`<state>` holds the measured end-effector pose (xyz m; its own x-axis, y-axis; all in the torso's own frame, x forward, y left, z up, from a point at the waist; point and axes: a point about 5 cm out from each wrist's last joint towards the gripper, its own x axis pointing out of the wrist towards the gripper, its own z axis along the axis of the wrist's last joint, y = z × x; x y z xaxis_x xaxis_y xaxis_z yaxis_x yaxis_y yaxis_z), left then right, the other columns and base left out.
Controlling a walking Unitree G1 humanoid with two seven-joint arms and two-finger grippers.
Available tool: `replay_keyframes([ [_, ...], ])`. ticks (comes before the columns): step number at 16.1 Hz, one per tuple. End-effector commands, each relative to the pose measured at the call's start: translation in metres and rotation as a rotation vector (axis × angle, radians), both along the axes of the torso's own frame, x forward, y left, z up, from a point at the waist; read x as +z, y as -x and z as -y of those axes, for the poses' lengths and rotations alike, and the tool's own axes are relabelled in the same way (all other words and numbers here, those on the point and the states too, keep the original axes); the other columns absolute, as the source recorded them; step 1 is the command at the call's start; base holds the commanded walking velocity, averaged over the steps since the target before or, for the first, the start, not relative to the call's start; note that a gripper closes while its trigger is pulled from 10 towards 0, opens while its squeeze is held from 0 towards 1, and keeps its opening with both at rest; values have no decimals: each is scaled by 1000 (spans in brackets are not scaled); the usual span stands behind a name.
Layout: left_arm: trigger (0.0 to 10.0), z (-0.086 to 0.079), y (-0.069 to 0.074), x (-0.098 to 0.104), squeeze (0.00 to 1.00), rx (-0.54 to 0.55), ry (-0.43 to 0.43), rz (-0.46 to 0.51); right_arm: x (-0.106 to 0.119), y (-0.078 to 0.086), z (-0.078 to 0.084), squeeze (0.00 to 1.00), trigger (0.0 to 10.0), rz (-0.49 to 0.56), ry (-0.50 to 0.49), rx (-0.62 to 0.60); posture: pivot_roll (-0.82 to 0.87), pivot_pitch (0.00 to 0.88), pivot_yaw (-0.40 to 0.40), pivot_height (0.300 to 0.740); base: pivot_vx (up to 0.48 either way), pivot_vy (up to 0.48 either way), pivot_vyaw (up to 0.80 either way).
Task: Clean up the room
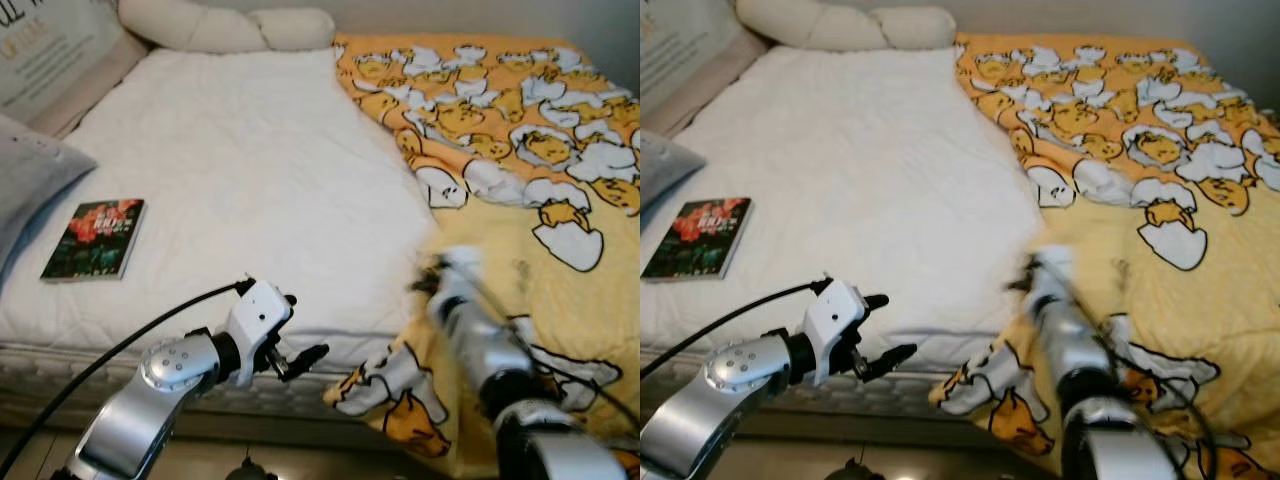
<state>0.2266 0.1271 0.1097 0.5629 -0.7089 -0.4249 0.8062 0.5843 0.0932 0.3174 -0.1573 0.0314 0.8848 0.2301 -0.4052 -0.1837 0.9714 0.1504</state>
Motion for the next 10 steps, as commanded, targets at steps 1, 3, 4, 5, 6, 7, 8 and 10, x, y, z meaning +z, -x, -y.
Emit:
replay_keyframes([
  [1, 10000, -2, 1, 1, 698, 9, -2, 10, 8, 3, -15, 0, 0, 40, -27, 186, 78, 0, 14, 740, 0, 0, 0],
  [3, 10000, -1, 2, 1, 698, 7, -2, 7, 4, 26, -30, 0, 0, 23, -66, 448, 81, 0, 15, 740, 0, 0, 0],
  [4, 10000, -2, 3, 0, 698, 7, -2, 4, 3, 41, -35, 0, 0, 10, -82, 581, 87, 0, 15, 740, 0, 0, 0],
  [5, 10000, -2, 4, 0, 702, 6, -3, 2, 3, 48, -36, 0, 0, 3, -86, 645, 87, 0, 14, 740, 0, 0, 0],
  [6, 10000, -3, 8, 0, 698, 8, -3, -6, 5, 62, -40, 0, 0, -8, -105, 752, 90, 0, 14, 740, 0, 0, 0],
  [7, 10000, -4, 13, -2, 698, 9, -6, -18, 11, 78, -44, 0, 0, -17, -153, 846, 92, 0, 14, 740, 0, 0, 0],
  [8, 10000, -5, 15, -2, 702, 10, -7, -23, 13, 83, -45, 0, 0, -17, -169, 870, 95, 4, 15, 740, 0, 0, 0],
  [10, 10000, -6, 22, -3, 702, 11, -8, -43, 21, 100, -53, 0, 0, 0, -206, 949, 101, 25, 18, 740, 0, 0, 0],
])
